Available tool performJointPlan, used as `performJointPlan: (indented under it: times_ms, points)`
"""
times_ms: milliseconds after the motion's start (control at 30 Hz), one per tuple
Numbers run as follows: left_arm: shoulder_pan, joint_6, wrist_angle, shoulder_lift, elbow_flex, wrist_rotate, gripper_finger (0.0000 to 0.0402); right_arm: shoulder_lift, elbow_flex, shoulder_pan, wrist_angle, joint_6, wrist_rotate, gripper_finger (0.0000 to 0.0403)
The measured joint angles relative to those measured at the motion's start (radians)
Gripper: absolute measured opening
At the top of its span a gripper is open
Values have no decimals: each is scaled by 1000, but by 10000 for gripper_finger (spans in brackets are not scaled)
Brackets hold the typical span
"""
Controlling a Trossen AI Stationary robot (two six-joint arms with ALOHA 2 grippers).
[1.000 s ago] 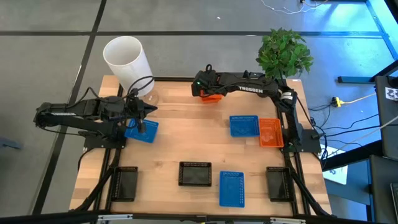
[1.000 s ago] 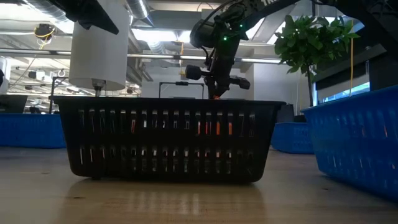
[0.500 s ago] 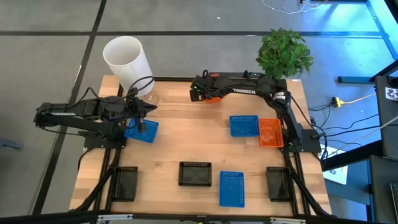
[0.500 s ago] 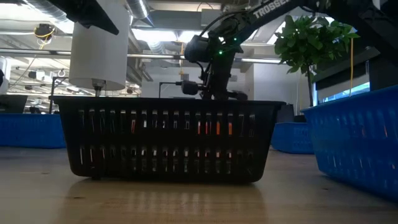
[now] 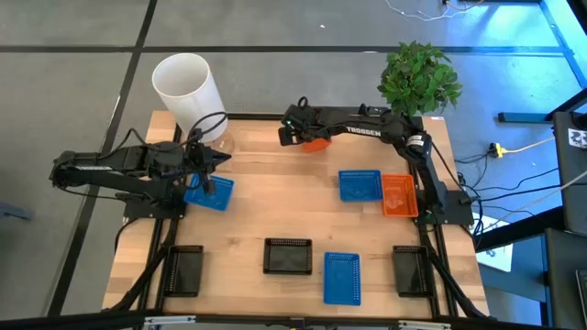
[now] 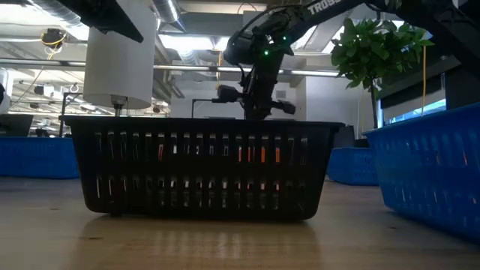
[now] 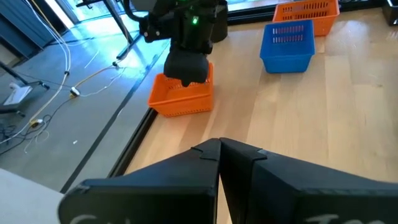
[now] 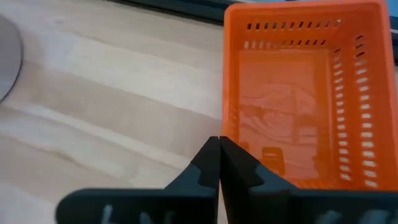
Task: Stack baskets by color
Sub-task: Stack the bottom left orange basket on top of the middle top orange basket on the table, then move the left blue basket to the top middle of the table aligned with the orange baskets
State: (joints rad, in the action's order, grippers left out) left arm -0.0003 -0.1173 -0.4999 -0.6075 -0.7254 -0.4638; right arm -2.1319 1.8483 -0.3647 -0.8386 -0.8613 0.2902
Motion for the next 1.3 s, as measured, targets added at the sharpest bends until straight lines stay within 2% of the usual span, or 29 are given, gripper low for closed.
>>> performJointPlan:
  times_ms: [167, 333, 467, 667, 833, 933, 1200, 1300]
  points:
    - [0, 2, 0, 0, 0, -12, 0, 6, 189, 29, -151, 179, -13, 1]
    - [0, 2, 0, 0, 0, -25, 0, 8, 397, 119, -346, 380, -30, 1]
    - [0, 1, 0, 0, 0, -17, 0, 7, 505, 182, -551, 397, -31, 0]
    - [0, 27, 0, 0, 0, -5, 0, 30, 491, 285, -735, 396, -97, 0]
    - [0, 39, -1, 0, 0, 1, 0, 34, 492, 382, -731, 497, -211, 0]
    - [0, 60, 0, 0, 0, 6, 0, 46, 488, 441, -732, 497, -227, 0]
    - [0, 59, -6, -1, -2, 37, 0, 105, 485, 559, -732, 414, -224, 0]
    - [0, 84, -32, -18, -47, 25, 0, 133, 485, 578, -732, 364, -144, 0]
